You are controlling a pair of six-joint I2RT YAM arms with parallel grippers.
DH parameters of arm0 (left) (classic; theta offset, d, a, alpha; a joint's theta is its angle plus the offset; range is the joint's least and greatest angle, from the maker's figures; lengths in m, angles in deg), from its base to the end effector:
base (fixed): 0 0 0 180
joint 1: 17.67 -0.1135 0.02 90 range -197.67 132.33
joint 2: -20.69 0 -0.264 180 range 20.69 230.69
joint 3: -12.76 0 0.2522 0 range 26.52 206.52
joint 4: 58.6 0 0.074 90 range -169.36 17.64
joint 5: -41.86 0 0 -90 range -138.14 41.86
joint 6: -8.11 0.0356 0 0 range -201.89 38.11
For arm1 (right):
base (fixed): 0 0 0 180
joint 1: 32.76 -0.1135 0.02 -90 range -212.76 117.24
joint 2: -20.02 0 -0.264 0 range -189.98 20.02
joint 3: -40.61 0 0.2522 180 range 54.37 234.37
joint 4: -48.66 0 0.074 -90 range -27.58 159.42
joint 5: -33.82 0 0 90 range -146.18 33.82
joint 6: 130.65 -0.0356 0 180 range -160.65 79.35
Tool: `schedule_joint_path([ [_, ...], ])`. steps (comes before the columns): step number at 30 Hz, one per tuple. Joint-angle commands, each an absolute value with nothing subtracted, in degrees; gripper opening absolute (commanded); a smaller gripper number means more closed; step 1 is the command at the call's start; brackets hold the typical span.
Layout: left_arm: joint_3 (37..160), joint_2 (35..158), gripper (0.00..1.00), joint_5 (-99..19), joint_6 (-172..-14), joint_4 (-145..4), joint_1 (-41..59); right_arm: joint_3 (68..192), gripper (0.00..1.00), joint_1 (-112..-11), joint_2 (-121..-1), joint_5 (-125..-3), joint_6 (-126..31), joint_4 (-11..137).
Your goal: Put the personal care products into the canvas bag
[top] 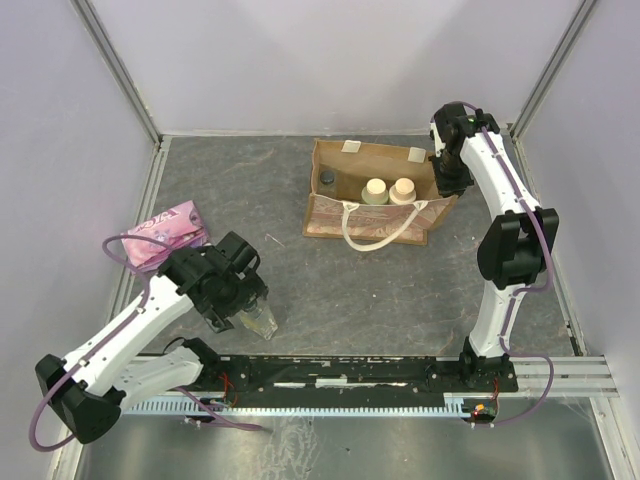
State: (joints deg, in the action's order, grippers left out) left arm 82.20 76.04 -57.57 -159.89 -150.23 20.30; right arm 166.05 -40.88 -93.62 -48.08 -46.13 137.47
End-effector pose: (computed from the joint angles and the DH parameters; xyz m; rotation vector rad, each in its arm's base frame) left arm 0.1124 -0.0803 0.2855 -1.0115 2.7010 -0.1408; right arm 0.3940 0.0511 0.3005 -0.0434 2.8953 -0.1645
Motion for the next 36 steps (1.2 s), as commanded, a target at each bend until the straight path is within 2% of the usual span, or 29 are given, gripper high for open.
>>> schedule_joint_path([
  [1, 79.4, 75.5, 0.99, -56.3, -162.9, -144.0, 20.3, 166.1, 0.0, -41.4, -96.8, -52.7, -47.6, 136.5],
  [5, 77.3, 76.0, 0.99, -56.2, -161.9, -140.9, 20.3, 166.0, 0.0, -41.4, -96.5, -52.6, -47.6, 136.4],
  [10, 74.0, 75.4, 0.77, -53.9, -161.3, -137.2, 20.0, 165.8, 0.0, -41.3, -95.9, -52.1, -47.6, 136.5],
  [14, 72.9, 74.5, 0.53, -53.2, -161.2, -136.2, 19.4, 165.7, 0.0, -41.4, -95.7, -52.0, -47.5, 136.4],
  [20, 75.1, 73.7, 0.07, -55.3, -158.8, -134.7, 18.9, 166.0, 0.0, -41.4, -95.9, -52.2, -47.6, 136.6],
  [21, 76.4, 74.3, 0.03, -56.1, -156.5, -133.4, 18.9, 165.9, 0.0, -41.3, -95.8, -52.2, -47.5, 136.7],
  [26, 84.8, 78.7, 0.03, -62.5, -144.2, -128.3, 18.9, 165.8, 0.0, -41.4, -95.6, -51.8, -47.5, 136.7],
  [33, 102.1, 85.5, 0.03, -82.5, -123.5, -121.8, 18.9, 165.2, 0.0, -41.4, -94.8, -51.3, -47.4, 136.6],
  [36, 105.6, 87.0, 0.03, -85.2, -111.8, -111.4, 18.9, 165.1, 0.0, -41.4, -94.7, -51.3, -47.5, 136.5],
])
